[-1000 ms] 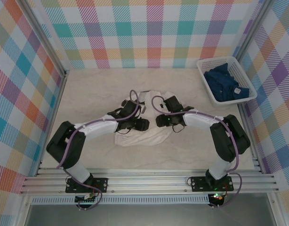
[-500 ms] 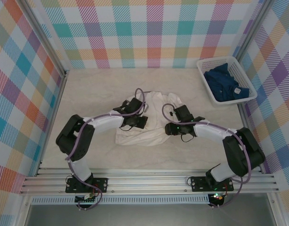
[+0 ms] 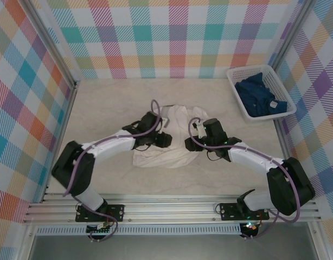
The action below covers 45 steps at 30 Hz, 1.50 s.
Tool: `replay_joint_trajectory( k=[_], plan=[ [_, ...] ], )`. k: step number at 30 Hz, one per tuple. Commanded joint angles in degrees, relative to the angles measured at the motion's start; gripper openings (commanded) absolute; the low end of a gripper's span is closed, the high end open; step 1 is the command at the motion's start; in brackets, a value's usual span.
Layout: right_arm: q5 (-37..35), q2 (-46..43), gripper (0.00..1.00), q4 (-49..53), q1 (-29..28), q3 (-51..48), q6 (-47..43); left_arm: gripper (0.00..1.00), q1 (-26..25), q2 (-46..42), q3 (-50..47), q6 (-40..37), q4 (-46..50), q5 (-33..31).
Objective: Fold the inside-out t-shirt
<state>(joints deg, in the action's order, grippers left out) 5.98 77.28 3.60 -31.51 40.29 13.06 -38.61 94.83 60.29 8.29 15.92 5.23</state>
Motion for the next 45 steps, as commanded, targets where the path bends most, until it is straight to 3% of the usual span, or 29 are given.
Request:
replay_joint_trajectory(
  k=[1,4,8,11,19,25,29,31,33,35,40,45],
  plan=[
    [-0.62,-0.75,0.55,-0.19,-0.31,-0.20,0.92,0.54,-0.84,5.68,2.61,-5.13,6.98,-7.28],
    [-0.36,-1.34,0.55,-0.01,-0.33,-0.73,1.26,0.54,-1.51,10.53,5.08,-4.94,6.36,-7.75],
    [-0.09,-1.39,0.55,0.27,-0.31,-1.07,1.64,0.14,-1.51,9.85,5.02,-1.64,2.18,-7.87],
    [0.38,-1.81,0.54,0.74,-0.32,-1.72,0.95,0.01,-0.82,4.22,2.20,0.81,-2.81,-4.35],
    [9.66,1.10,0.60,-6.54,-0.83,-0.98,-0.17,0.00,6.40,-11.90,-6.58,11.48,-12.59,16.72],
    [11.07,5.15,0.66,-9.82,-1.75,2.51,1.48,0.00,8.04,-16.16,-8.16,14.42,-12.40,20.43],
    [15.68,10.20,0.72,-10.75,-4.40,5.69,0.62,0.00,8.57,-18.34,-8.01,16.23,-12.20,20.94],
    [13.41,11.92,0.61,-8.27,-5.87,7.08,0.49,0.00,8.64,-19.45,-7.36,16.39,-10.97,20.52],
    [8.38,12.22,0.32,-3.66,-5.91,7.58,0.24,0.00,9.02,-21.26,-7.17,16.88,-10.06,19.64],
    [5.14,9.93,0.19,-1.07,-5.93,6.02,-1.61,0.00,9.57,-23.29,-6.95,17.12,-9.33,18.37],
    [2.55,-1.85,0.18,-1.38,-5.93,-2.02,-2.83,0.00,10.72,-27.81,-5.38,16.70,-5.22,11.67],
    [-2.22,-9.51,0.19,0.83,-5.94,-7.03,-2.78,0.00,11.37,-30.15,-3.35,18.09,-5.81,13.57]
  ],
)
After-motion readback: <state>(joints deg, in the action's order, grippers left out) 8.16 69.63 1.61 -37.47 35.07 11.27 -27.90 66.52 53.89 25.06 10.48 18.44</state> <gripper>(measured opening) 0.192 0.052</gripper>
